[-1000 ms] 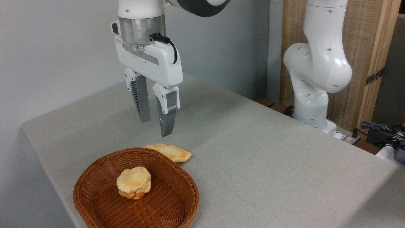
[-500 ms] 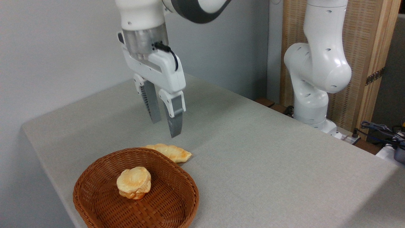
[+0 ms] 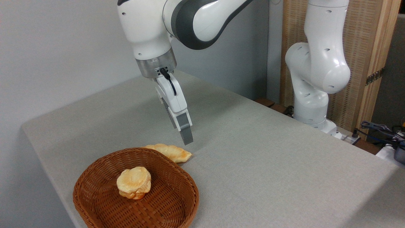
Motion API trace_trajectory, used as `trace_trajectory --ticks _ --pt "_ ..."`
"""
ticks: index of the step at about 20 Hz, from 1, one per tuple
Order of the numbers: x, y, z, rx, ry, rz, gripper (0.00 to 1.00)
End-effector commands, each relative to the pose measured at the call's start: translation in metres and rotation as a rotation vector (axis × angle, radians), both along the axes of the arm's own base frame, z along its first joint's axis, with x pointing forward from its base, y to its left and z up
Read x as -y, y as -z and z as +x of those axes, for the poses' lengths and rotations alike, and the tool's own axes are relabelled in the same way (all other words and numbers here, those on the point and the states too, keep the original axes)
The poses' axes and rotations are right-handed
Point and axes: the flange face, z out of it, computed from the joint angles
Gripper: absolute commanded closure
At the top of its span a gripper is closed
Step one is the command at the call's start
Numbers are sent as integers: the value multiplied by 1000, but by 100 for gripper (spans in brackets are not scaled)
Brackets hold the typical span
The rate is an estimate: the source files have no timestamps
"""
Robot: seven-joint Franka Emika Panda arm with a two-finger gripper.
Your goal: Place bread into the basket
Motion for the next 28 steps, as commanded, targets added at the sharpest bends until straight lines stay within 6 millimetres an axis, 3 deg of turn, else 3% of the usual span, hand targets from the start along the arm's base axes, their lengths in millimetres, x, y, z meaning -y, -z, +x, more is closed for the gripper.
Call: trace_trajectory --ticks 1,12,21,28 --pt "0 13 -2 56 -22 -29 1" --pt "14 56 -2 138 -33 -41 0" --pt "16 62 -1 130 -23 -36 0" --pt "12 55 5 172 -34 -44 0"
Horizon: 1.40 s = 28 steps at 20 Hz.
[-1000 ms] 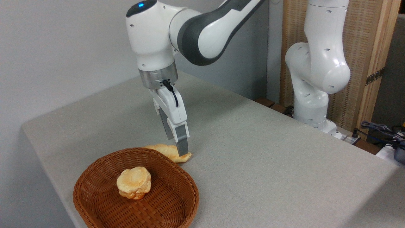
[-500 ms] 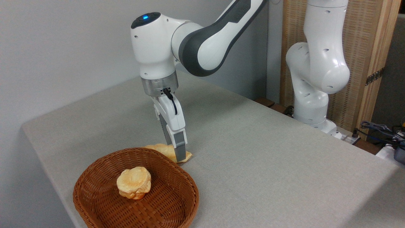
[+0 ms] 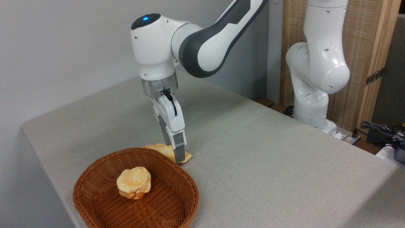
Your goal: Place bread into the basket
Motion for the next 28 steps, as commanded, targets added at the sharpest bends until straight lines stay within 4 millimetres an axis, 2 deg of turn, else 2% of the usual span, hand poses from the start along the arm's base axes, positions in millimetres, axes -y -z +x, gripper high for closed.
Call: trace_trajectory --ticks 1,11,12,13,15,17,24,28 --pt "-3 -5 3 34 -9 -18 0" --pt "3 8 3 8 2 -6 1" --pt "3 8 3 8 4 -6 5" --pt "3 8 3 8 4 -6 13" --pt "3 8 3 9 3 -8 39" --pt "4 7 2 9 4 -8 57" --pt "6 4 1 8 7 -10 58" --pt "14 2 -2 8 22 -10 61"
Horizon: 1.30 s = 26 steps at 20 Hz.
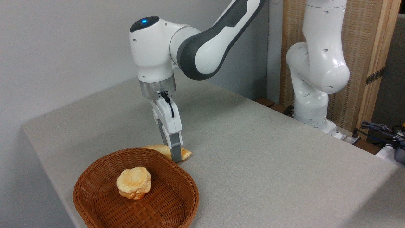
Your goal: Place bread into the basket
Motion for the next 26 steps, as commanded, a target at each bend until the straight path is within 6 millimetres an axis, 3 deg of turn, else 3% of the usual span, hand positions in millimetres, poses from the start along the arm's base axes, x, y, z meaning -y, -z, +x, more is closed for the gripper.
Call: trace_trajectory --ticks 1,5,8,12,16,20,24,26 --pt "7 -7 -3 9 9 -15 61" --pt "11 -9 -7 -3 20 -12 62" --pt "14 -11 -9 -3 28 -12 72" --pt "23 -17 -14 -2 40 -13 71" --pt "45 -43 -35 -54 77 -39 71" --pt "58 -75 -37 -48 86 -65 71" --pt "42 -107 -21 18 39 -125 71" --pt "6 -117 -6 51 -31 -142 70"
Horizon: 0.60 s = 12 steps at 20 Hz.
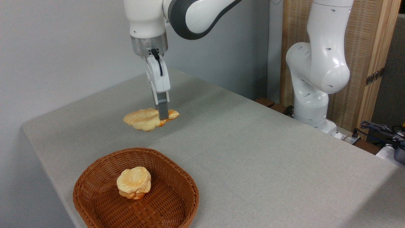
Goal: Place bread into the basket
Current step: 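Carry the pastry over the basket and lower it beside the roll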
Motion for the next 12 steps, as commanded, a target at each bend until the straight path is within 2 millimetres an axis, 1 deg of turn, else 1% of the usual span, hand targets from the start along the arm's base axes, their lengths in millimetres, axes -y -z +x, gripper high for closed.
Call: trace_trajectory --ticks 1,2,3,6,7,8,10,11,12 --pt "-50 -21 22 39 -108 -48 69" --pt "-59 -23 27 58 -127 -55 68" --pt "-69 -21 32 73 -147 -56 62" --pt "-96 -13 51 134 -212 -66 62" --pt "-102 -11 58 161 -229 -68 59" --pt "-103 -6 65 188 -240 -70 57" --pt "-103 2 76 237 -249 -68 55" --pt "-105 3 79 256 -254 -68 48" --pt "-105 5 82 262 -258 -68 20"
